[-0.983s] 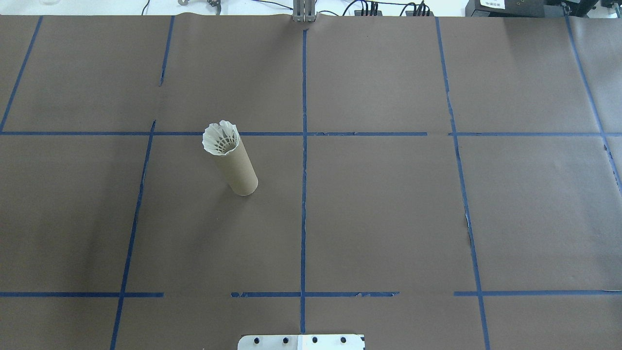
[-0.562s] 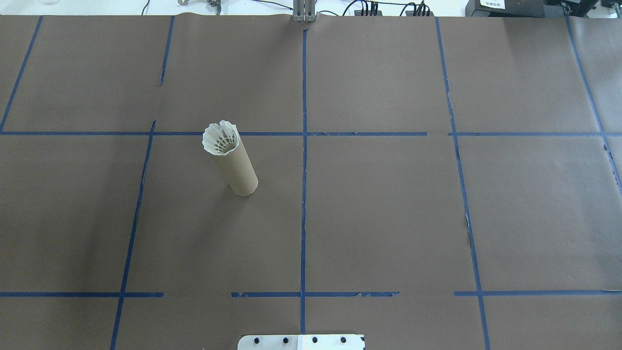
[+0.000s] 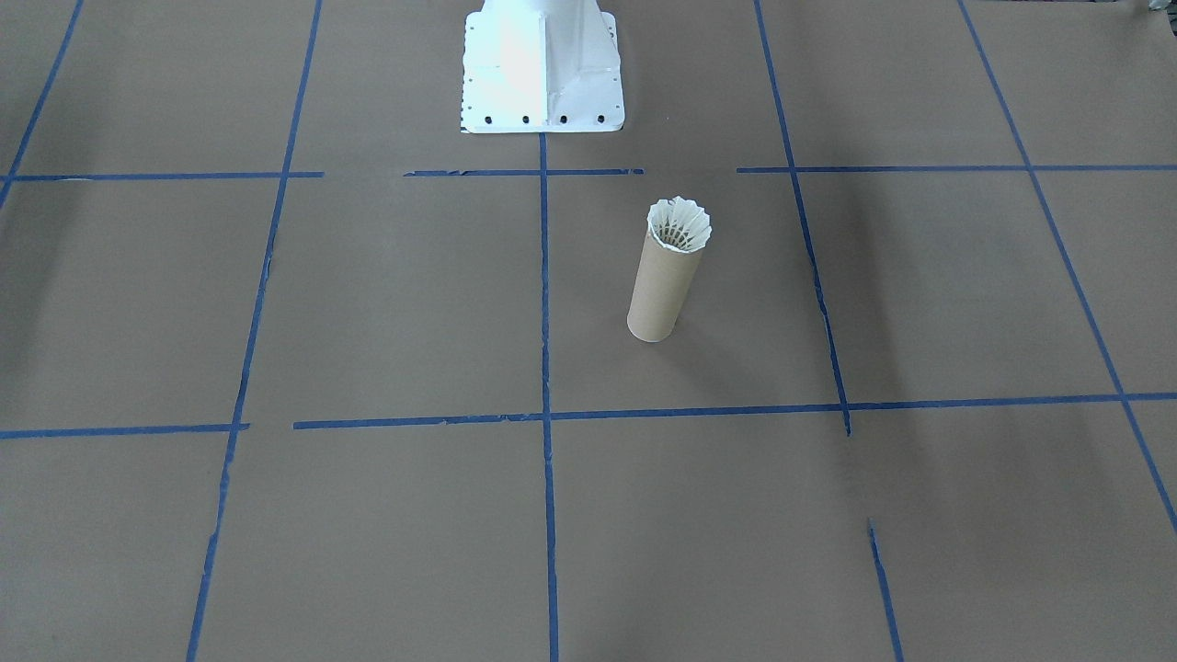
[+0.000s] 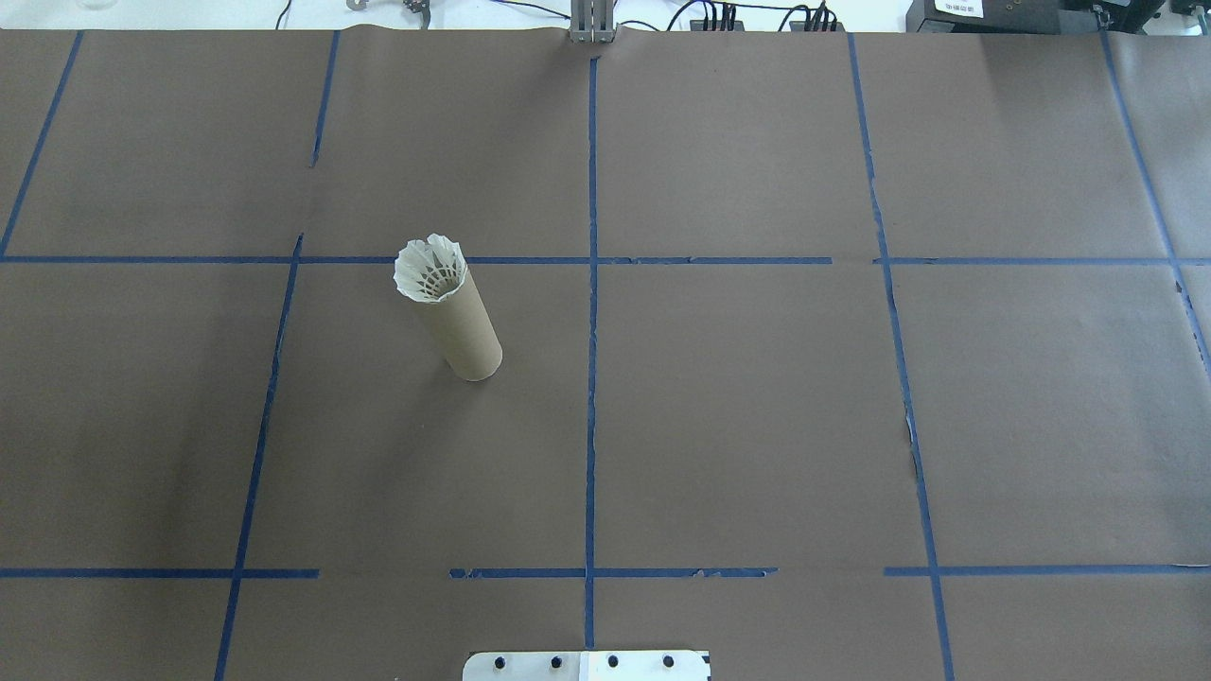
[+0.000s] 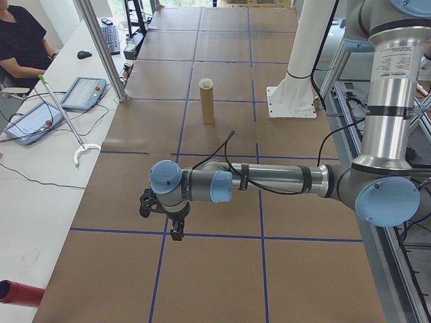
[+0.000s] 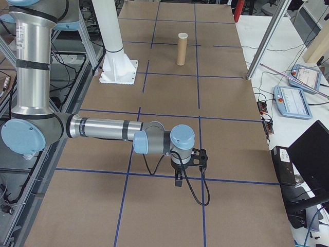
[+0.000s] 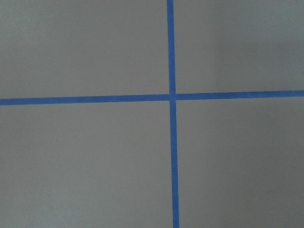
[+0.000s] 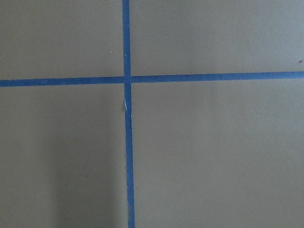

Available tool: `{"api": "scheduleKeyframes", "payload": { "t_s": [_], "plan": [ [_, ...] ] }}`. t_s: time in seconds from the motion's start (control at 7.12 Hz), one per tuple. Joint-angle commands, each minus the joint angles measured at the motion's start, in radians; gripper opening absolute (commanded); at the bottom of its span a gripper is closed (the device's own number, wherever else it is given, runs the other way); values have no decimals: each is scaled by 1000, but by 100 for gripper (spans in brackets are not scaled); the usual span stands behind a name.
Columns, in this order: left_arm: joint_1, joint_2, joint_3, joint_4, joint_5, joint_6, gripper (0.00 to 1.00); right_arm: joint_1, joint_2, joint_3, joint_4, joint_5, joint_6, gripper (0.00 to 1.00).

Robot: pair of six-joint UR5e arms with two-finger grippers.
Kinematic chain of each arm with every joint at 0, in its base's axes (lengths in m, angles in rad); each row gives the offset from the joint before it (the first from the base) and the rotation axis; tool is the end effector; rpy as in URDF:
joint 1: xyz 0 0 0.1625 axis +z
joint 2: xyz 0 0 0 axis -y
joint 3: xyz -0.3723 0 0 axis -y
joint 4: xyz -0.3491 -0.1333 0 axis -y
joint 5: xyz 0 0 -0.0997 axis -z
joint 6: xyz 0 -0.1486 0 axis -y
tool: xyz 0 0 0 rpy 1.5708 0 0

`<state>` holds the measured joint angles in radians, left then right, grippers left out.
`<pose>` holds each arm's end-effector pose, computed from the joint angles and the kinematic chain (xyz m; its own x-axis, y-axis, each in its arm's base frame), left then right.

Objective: Collect badminton balls into bucket

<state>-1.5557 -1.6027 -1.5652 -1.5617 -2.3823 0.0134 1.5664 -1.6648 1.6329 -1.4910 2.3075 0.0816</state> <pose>-0.0185 -0.4626 0.6260 0.6879 0.0363 -0.7249 -0.0243 0.9993 0.0269 0.0316 -0.4190 0.6495 0.7384 0.0461 0.6727 -0.0560 0.9984 -0.0070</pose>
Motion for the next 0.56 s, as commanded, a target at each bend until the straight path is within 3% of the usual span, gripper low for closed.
{"api": "scheduleKeyframes", "payload": {
  "t_s": [0.0,0.42],
  "plan": [
    [0,-5,-3,2,2,-6,100,0,0,1,0,0,0,100],
    [0,-13,1,2,0,-7,100,0,0,-1,0,0,0,100]
  ]
}}
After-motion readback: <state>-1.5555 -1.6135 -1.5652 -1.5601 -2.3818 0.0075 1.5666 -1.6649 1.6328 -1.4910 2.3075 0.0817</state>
